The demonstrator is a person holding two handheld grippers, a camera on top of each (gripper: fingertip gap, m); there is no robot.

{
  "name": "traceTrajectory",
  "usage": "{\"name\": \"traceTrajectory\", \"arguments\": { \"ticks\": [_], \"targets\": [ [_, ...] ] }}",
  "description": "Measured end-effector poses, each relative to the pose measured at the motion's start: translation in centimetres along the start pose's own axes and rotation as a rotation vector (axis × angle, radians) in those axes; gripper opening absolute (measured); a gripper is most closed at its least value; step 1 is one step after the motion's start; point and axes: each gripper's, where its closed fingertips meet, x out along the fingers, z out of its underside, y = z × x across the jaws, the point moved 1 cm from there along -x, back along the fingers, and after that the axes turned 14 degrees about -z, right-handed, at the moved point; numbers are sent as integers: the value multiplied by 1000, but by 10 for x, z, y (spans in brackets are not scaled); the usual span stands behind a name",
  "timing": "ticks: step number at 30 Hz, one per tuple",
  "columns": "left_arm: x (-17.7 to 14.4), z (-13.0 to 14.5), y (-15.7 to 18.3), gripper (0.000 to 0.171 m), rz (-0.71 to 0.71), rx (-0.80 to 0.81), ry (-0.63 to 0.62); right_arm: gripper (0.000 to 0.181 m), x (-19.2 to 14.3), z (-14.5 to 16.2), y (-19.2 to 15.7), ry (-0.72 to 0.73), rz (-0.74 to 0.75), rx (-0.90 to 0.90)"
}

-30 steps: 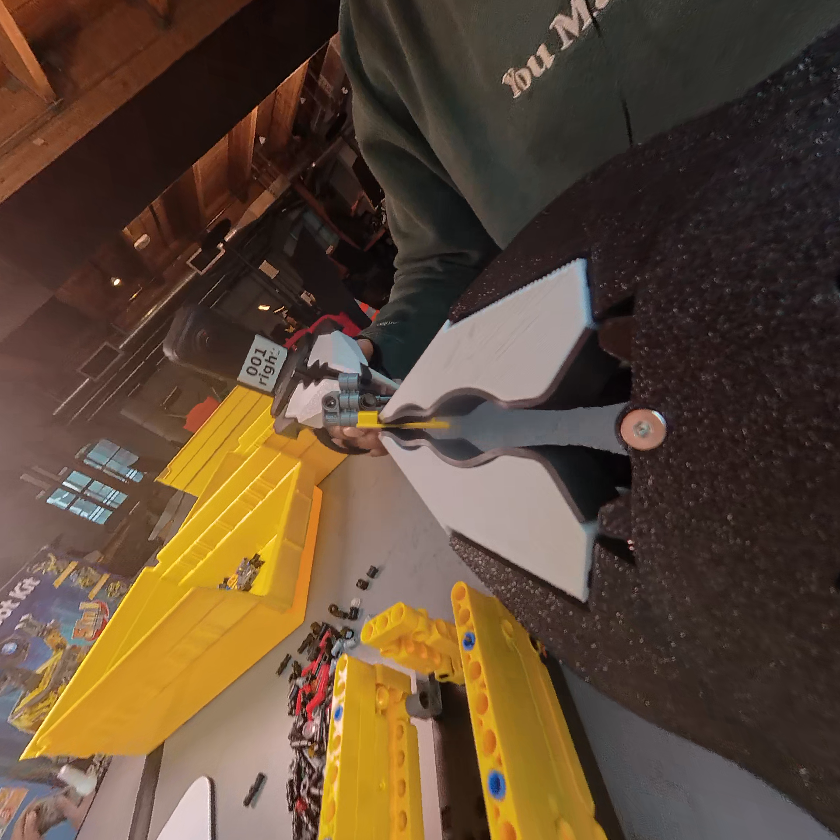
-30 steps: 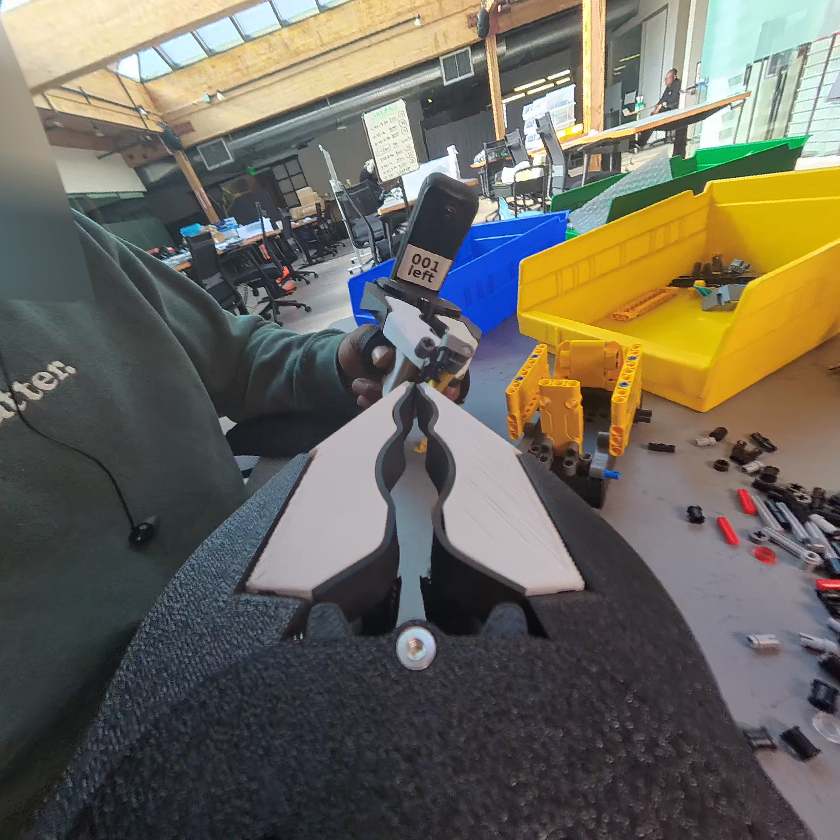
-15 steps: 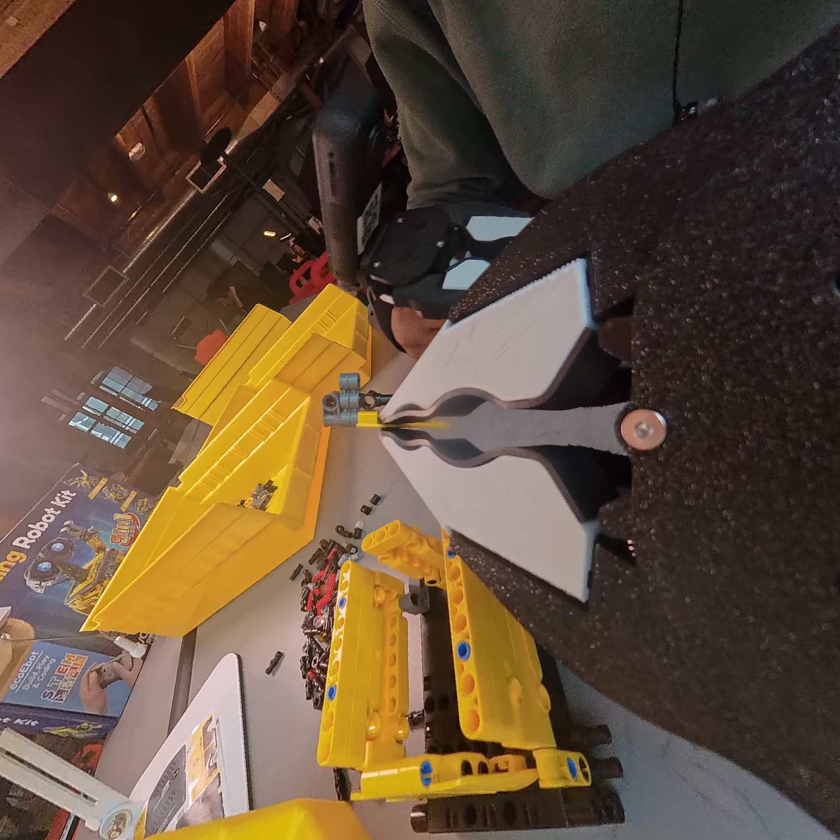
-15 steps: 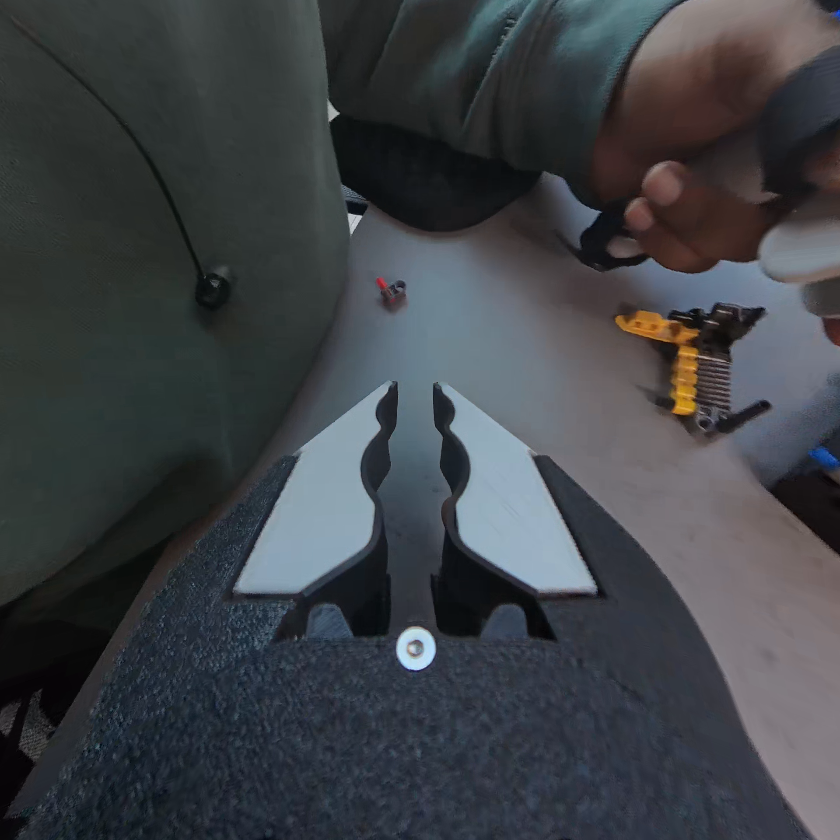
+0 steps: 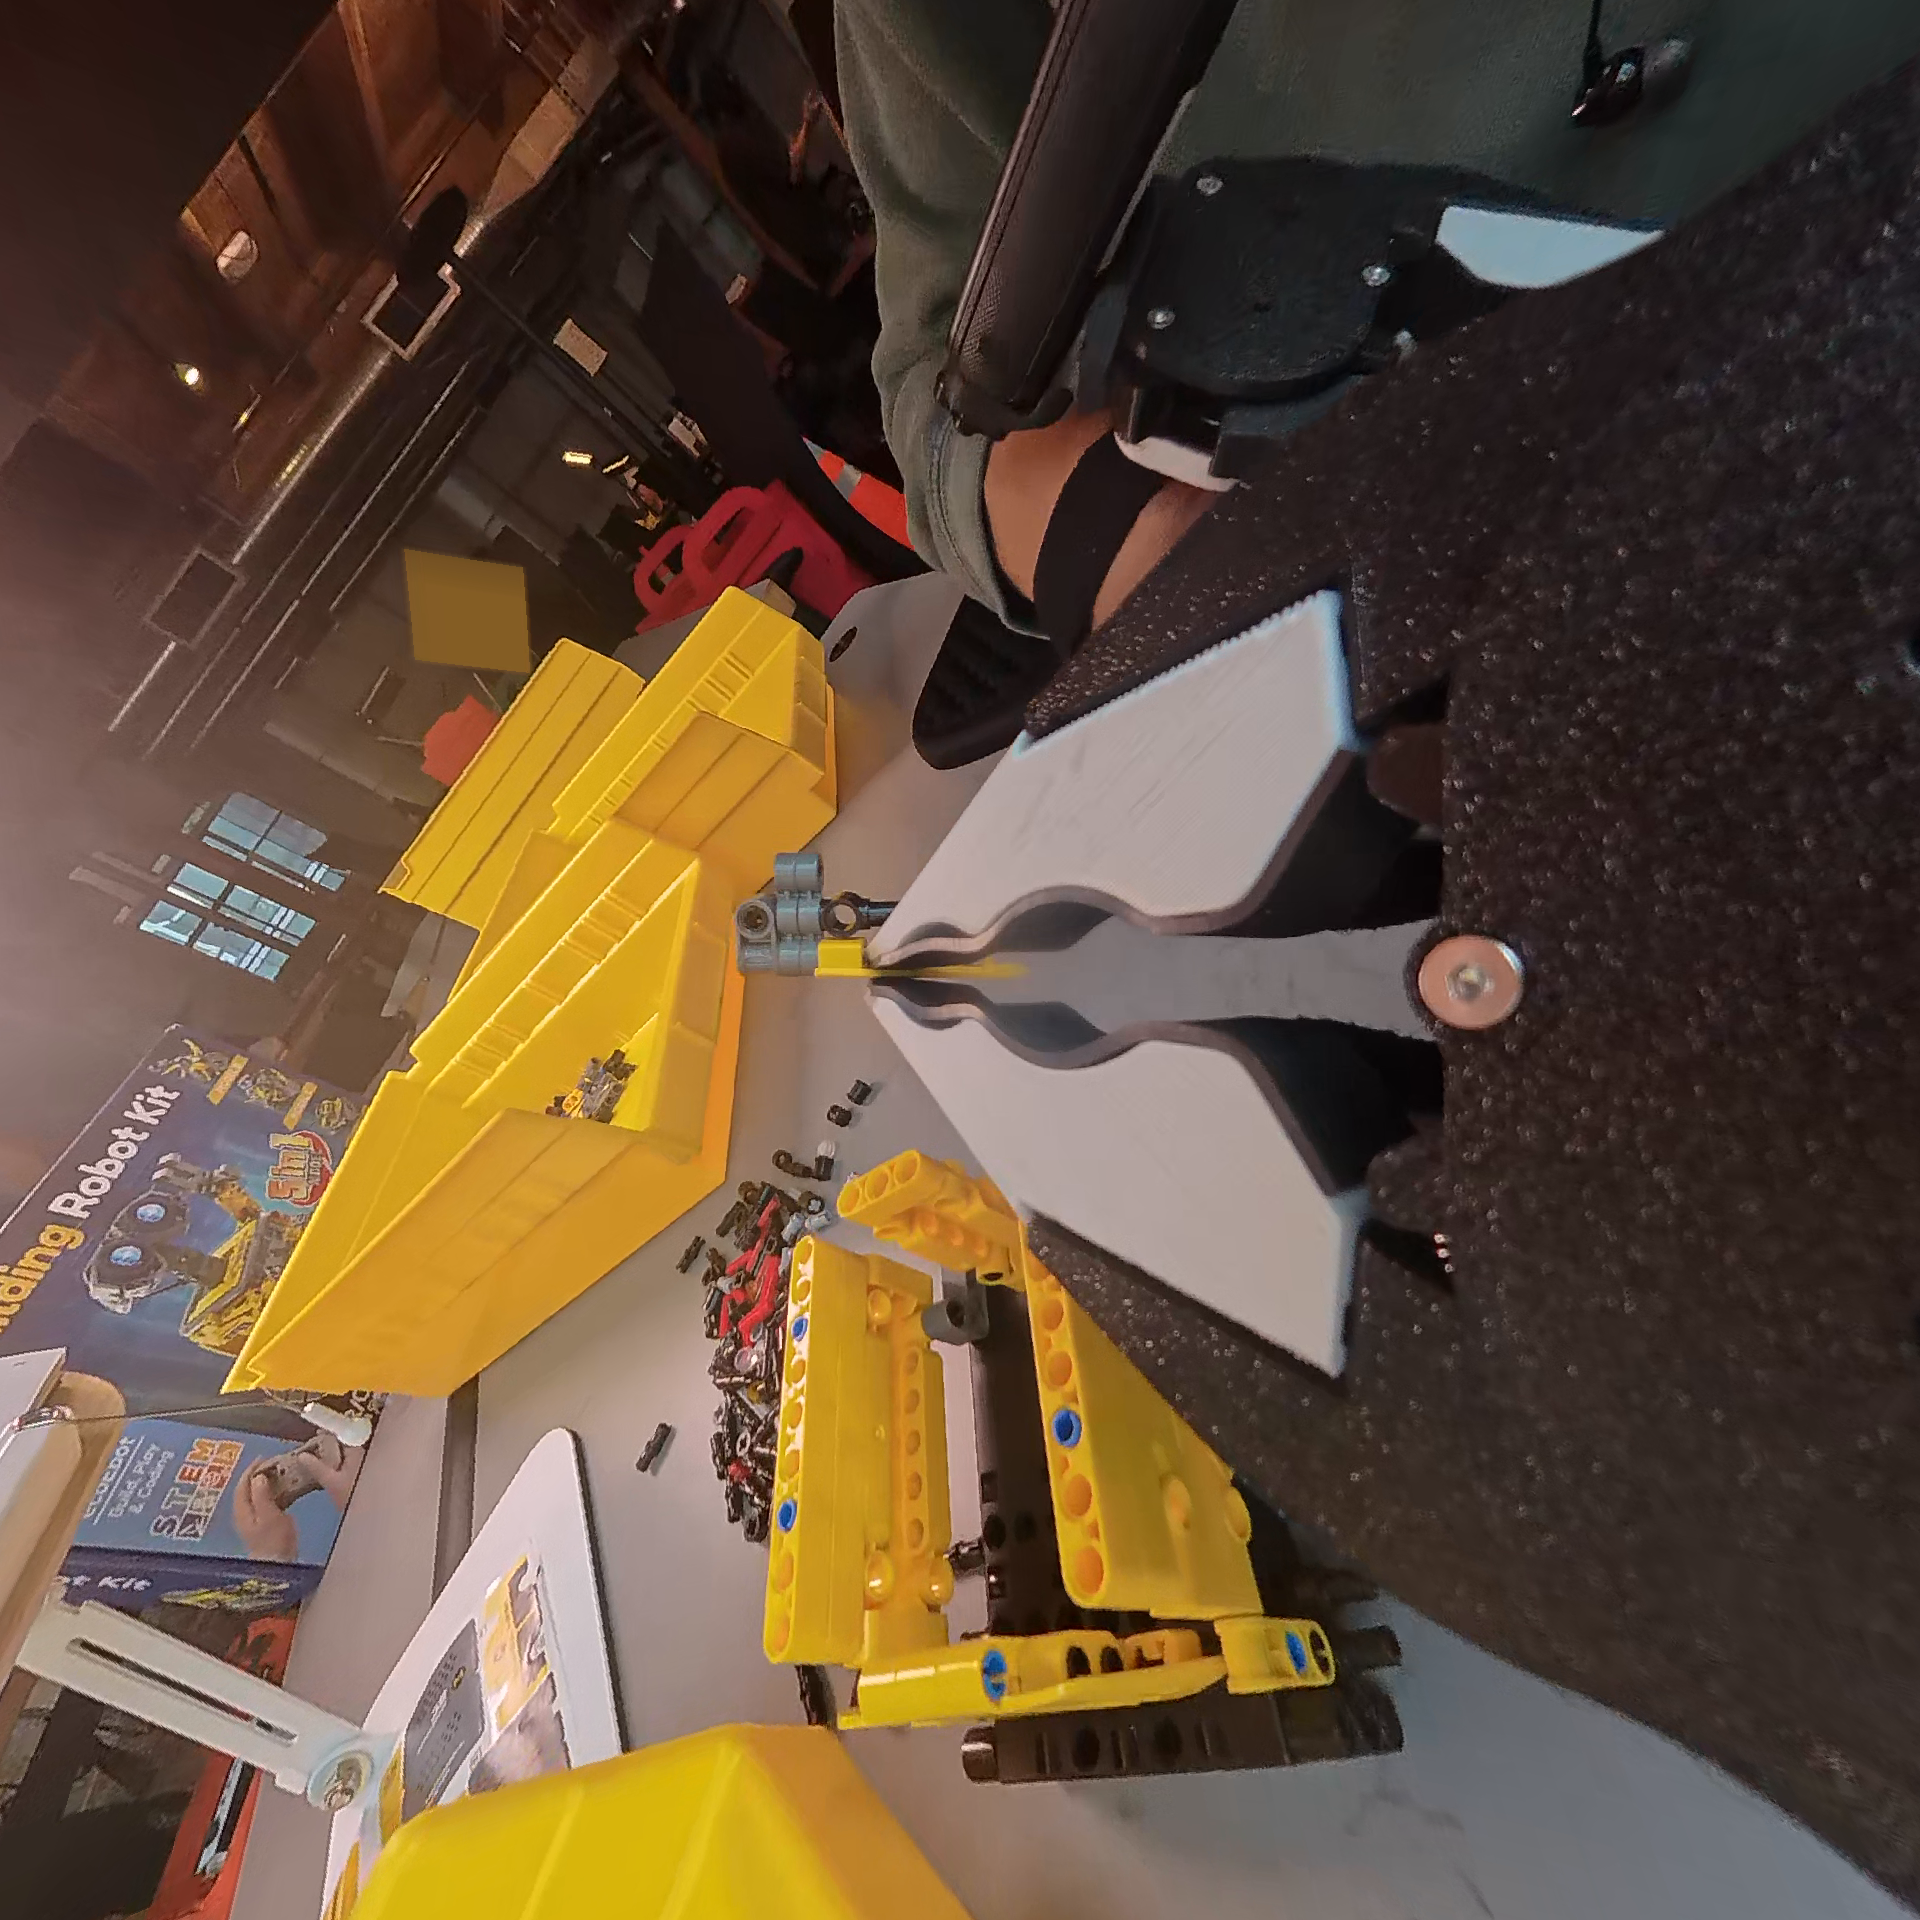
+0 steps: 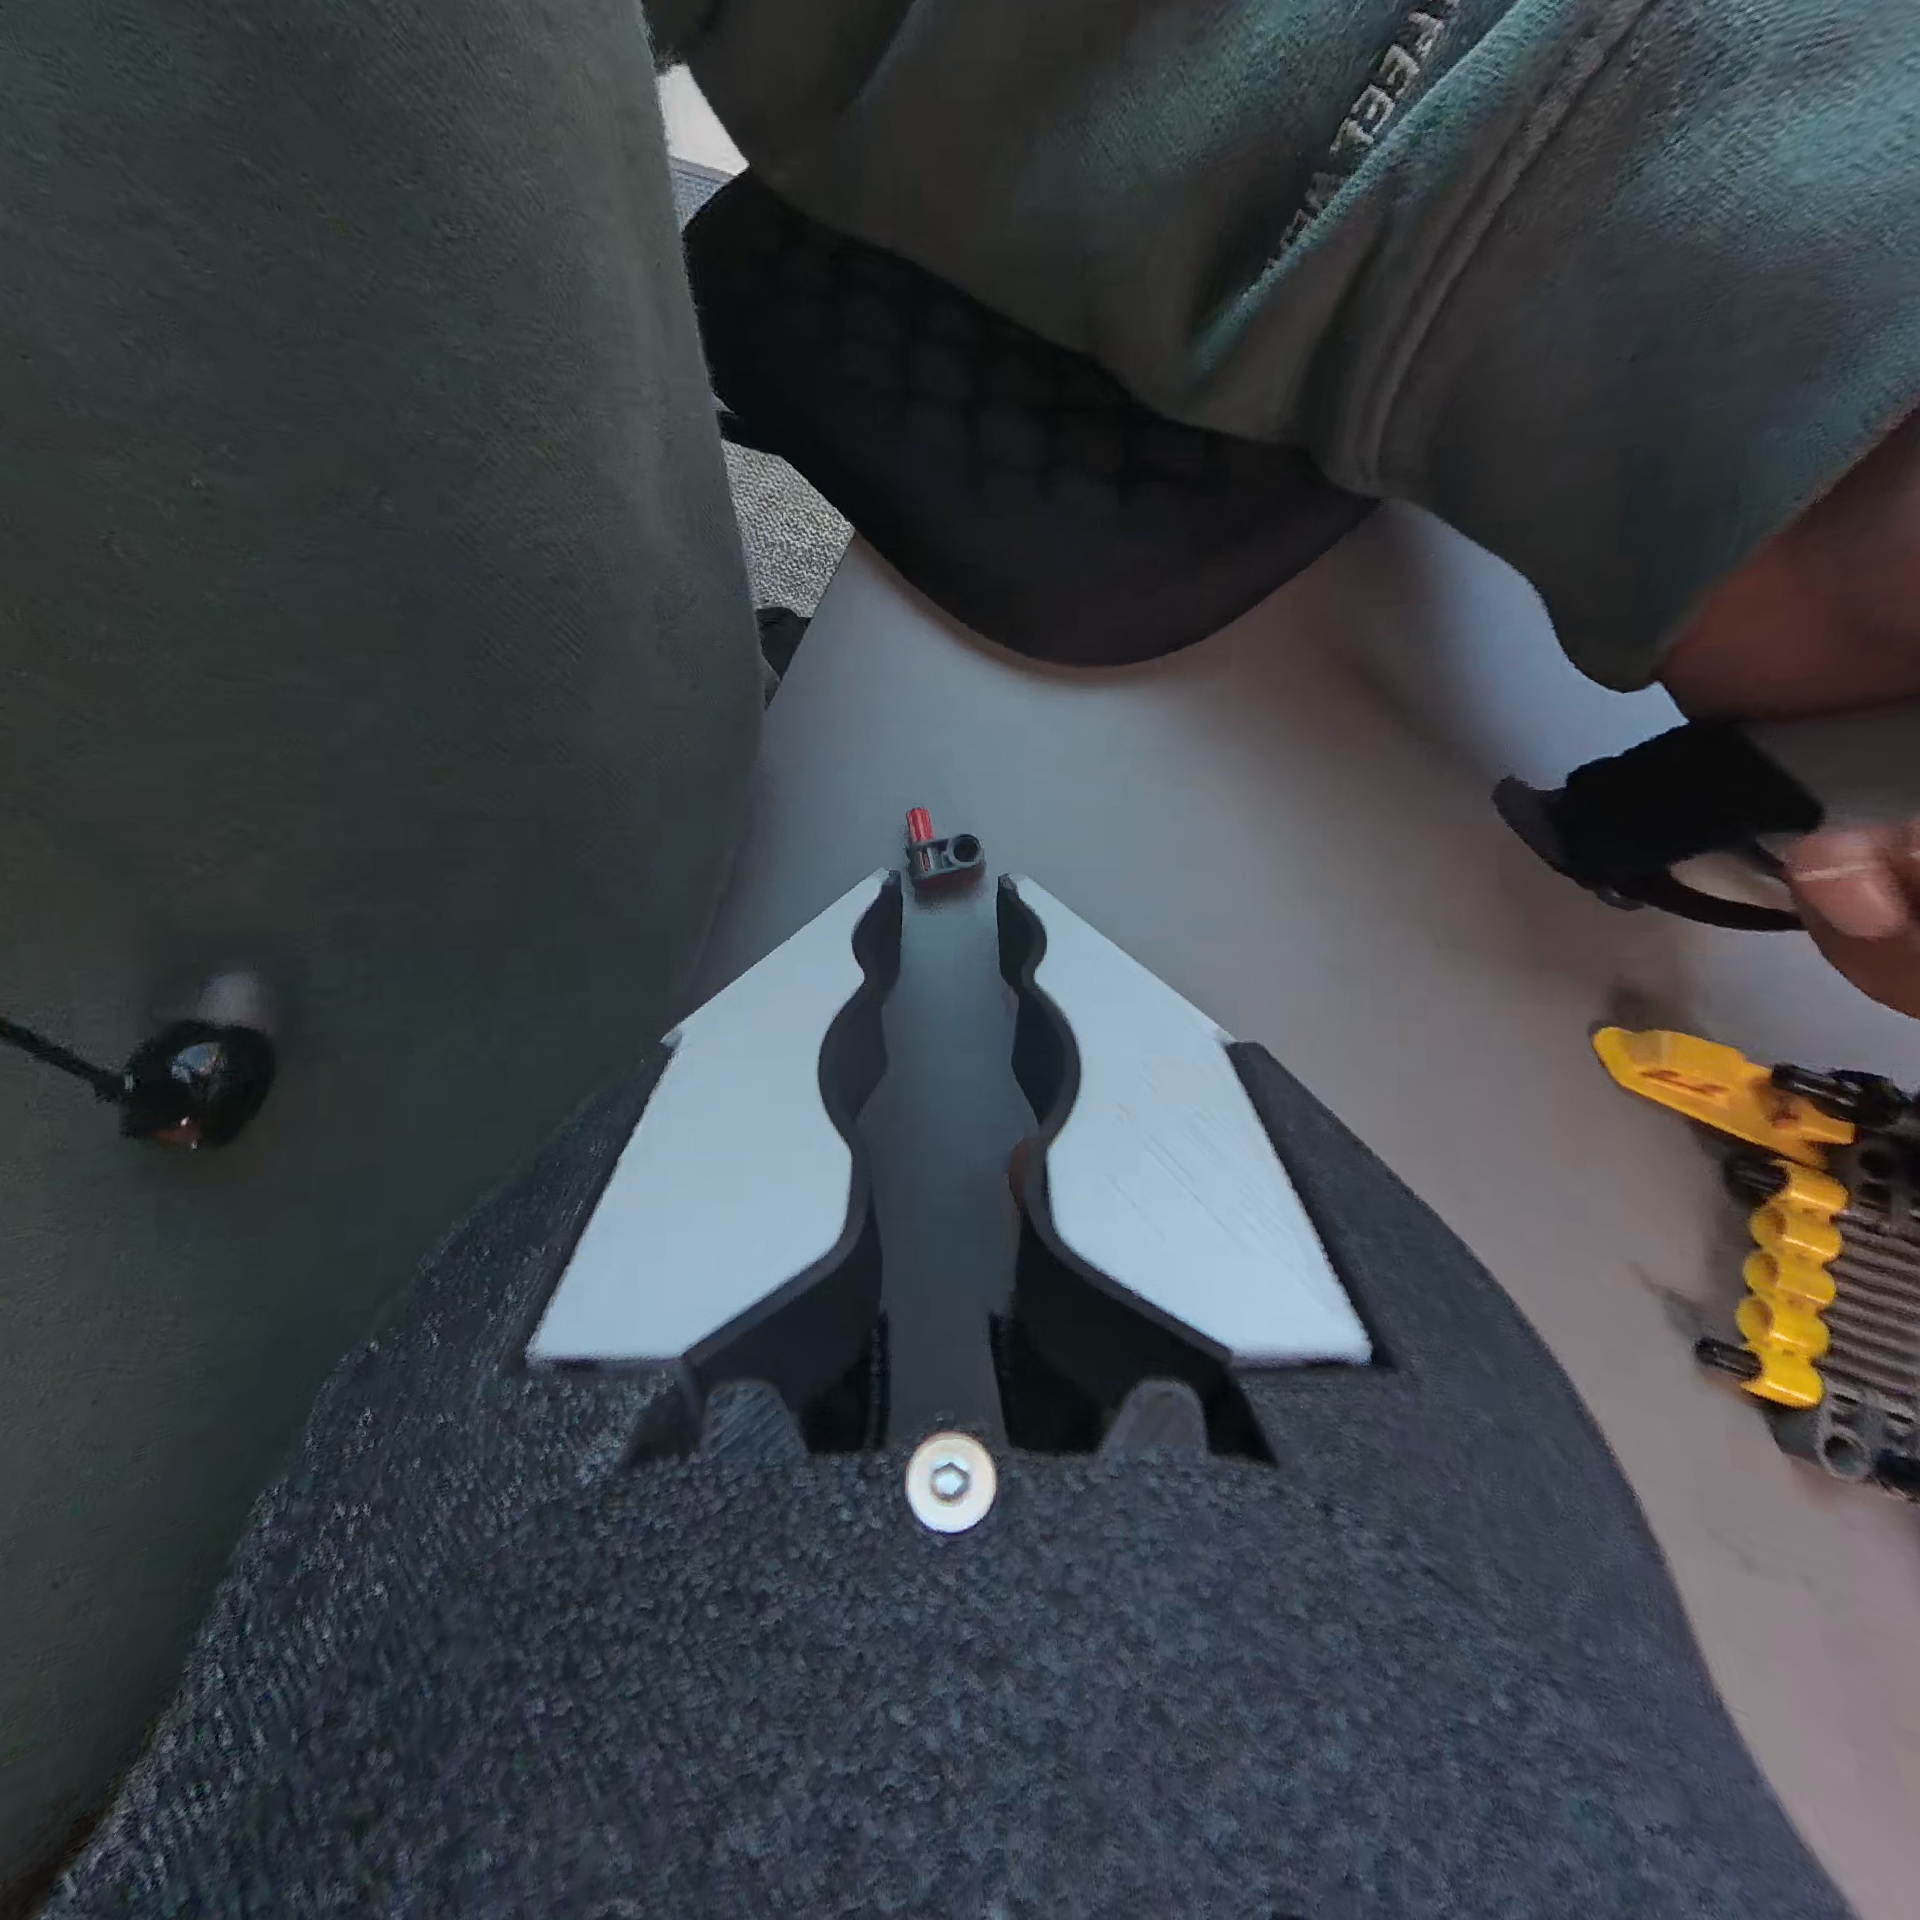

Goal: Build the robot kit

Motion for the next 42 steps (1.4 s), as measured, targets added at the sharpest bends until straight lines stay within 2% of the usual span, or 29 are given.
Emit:
{"name": "traceTrajectory", "arguments": {
  "ticks": [6, 9, 11, 14, 18, 21, 24, 29, 34, 42],
  "targets": [
    [-1, 2, 3, 1, 0, 32, -13, 15, 12, -2, 0, -112, 31, -47],
    [-1, 2, 7, 0, 17, 26, -14, 14, -3, 1, 4, -133, 72, -141],
    [-2, 3, 11, 0, 38, 7, -18, 15, -33, -7, 12, -33, 155, -205],
    [-2, 5, 18, 0, 91, -46, -41, 14, -102, -14, 27, 127, 363, -246],
    [1, 13, 21, 0, 108, -118, -106, 14, -180, 7, 31, 111, 618, -284],
    [3, 23, 26, 0, 126, -106, -177, 14, -209, 26, 35, 69, 714, -280],
    [3, 39, 30, 1, 128, -2, -272, 14, -210, 43, 41, 27, 723, -285],
    [0, 60, 33, 0, 122, 125, -405, 14, -185, 49, 41, 18, 661, -341],
    [0, 76, 29, 0, 122, 125, -492, 14, -167, 60, 42, -52, 636, -367],
    [3, 85, 19, 0, 77, 57, -555, 14, -158, 69, 50, -65, 638, -342]
  ]
}}
